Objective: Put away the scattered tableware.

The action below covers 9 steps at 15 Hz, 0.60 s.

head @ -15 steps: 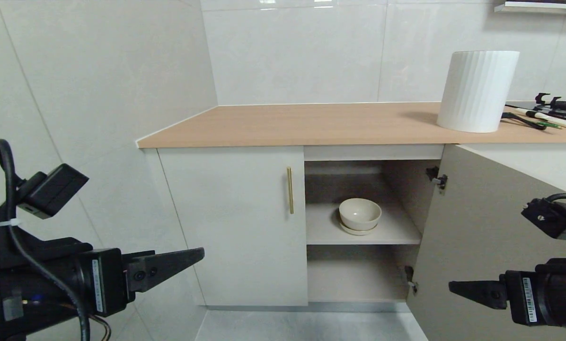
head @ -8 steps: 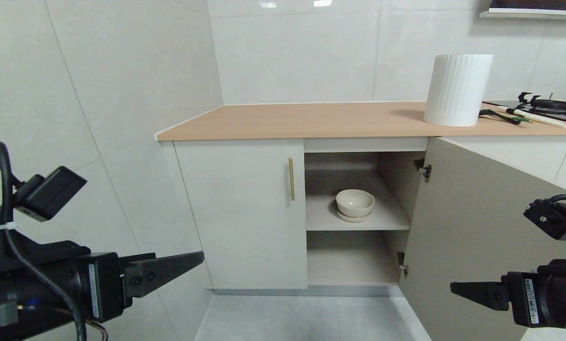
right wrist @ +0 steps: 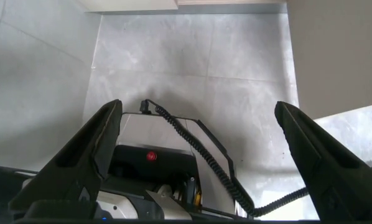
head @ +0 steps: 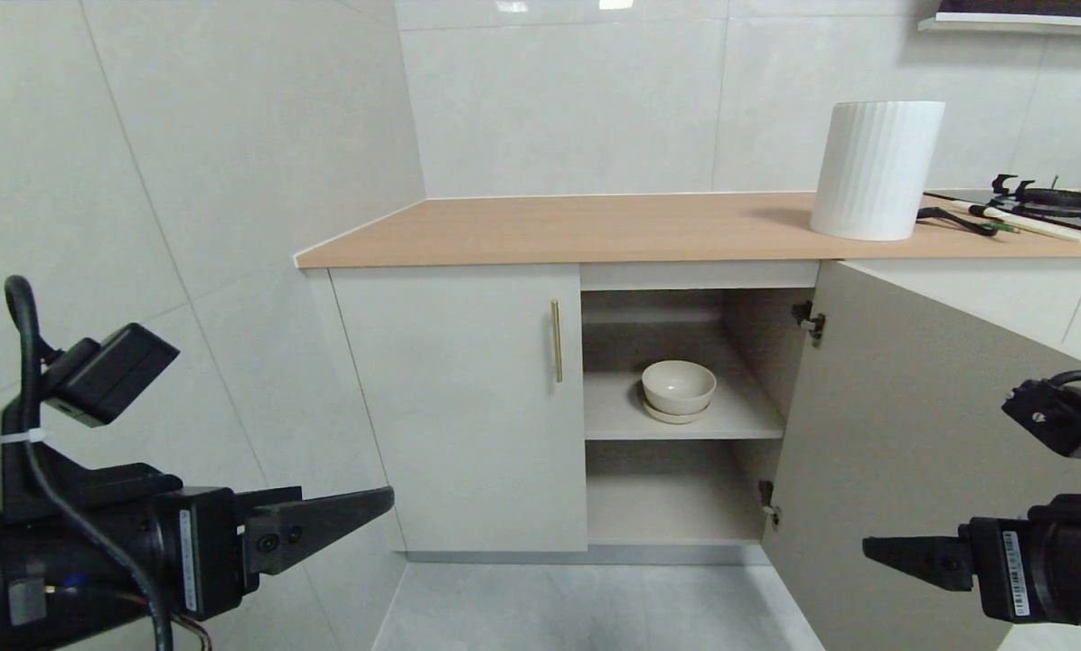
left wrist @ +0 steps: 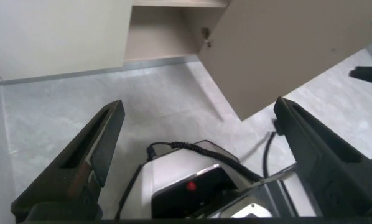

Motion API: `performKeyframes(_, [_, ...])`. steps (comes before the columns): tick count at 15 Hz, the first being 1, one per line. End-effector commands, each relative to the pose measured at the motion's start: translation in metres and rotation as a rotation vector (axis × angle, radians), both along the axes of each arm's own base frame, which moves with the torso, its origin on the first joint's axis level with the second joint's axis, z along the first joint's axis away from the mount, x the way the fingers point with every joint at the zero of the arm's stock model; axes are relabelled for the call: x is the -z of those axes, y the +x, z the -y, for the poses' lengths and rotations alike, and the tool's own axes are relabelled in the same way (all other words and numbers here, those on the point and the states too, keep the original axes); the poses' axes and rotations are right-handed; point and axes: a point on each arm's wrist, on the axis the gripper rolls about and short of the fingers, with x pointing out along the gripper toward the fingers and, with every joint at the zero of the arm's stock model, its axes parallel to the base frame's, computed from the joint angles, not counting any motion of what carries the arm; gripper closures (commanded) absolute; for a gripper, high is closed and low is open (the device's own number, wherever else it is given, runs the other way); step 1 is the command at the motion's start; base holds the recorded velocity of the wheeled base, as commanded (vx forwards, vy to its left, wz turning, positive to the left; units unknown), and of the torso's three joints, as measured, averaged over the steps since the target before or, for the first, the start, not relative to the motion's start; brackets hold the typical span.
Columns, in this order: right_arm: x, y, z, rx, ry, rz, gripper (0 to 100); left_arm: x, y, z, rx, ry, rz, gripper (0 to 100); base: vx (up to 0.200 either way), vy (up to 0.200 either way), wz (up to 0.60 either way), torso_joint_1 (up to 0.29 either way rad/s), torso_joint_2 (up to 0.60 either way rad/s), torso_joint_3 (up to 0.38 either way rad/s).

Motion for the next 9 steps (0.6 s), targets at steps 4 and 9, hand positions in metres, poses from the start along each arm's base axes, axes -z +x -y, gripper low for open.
performKeyframes(4, [0.003,-0.0037,0.0028,-0.012,-0.061,-0.039,0,0.0021,0.0004,0.0002,0.007,0.016,0.0,0,0.0,-0.15,0.0,0.003,0.0,0.001])
performKeyframes(9, [0.0086,-0.009,0.0072,-0.035,-0.136,-0.109,0,0.0019,0.0001,0.0001,0.007,0.015,0.001,0,0.0,-0.2,0.0,-0.001,0.0,0.002])
